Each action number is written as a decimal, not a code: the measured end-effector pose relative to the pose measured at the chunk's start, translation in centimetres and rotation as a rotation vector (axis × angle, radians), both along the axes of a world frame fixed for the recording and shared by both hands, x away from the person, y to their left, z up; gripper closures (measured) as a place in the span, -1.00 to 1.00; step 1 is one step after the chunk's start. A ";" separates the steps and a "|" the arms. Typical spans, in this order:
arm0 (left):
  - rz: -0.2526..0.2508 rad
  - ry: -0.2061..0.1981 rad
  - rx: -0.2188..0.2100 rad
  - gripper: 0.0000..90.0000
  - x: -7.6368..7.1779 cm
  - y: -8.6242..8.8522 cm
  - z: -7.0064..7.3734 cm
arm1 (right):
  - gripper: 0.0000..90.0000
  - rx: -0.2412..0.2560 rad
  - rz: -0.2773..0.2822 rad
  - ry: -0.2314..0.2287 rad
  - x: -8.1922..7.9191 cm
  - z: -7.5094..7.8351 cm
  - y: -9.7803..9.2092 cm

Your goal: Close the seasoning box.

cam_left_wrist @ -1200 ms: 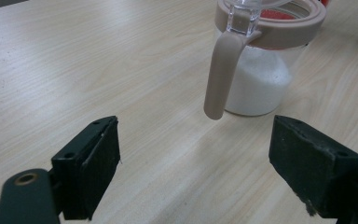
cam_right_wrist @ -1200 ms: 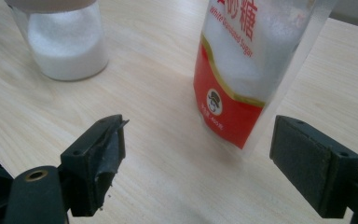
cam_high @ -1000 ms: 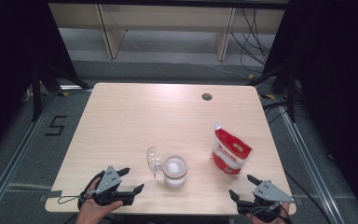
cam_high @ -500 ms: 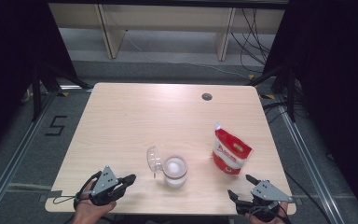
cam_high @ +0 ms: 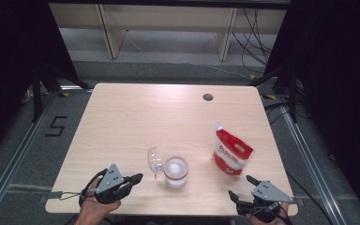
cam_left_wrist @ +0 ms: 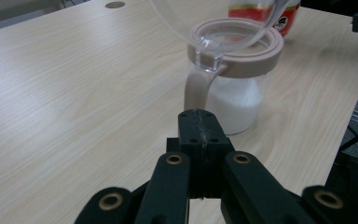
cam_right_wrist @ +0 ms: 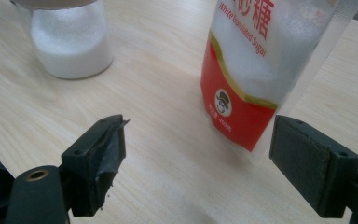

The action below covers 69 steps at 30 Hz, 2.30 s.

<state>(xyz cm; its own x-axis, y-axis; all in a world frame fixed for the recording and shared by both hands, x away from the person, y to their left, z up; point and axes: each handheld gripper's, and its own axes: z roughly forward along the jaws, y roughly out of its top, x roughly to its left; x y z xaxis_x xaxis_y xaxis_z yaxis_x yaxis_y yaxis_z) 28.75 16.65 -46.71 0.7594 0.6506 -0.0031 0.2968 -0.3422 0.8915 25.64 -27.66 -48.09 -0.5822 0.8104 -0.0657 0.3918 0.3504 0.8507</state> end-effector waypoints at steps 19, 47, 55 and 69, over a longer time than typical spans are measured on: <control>-0.055 -0.065 0.023 0.99 1.4 -2.0 1.8 | -0.57 -0.025 0.011 -0.041 0.2 0.0 0.0; -0.055 -0.079 0.014 0.99 2.0 -3.3 2.8 | -0.56 -0.023 0.015 -0.045 0.1 0.0 0.0; -0.075 -0.071 0.017 0.98 2.1 -4.4 2.8 | -0.56 -0.020 0.013 -0.032 0.1 0.1 0.0; -0.079 0.005 -0.063 0.10 1.1 -2.7 2.1 | -0.56 -0.003 0.002 -0.034 0.0 0.2 -0.1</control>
<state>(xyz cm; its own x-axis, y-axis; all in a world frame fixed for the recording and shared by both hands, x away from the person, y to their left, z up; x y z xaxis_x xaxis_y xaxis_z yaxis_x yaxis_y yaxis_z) 29.87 13.94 -44.63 0.8081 0.5872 -0.0464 0.2761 -0.3080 0.9104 25.63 -27.73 -47.92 -0.5809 0.8092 -0.0878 0.3619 0.3534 0.8626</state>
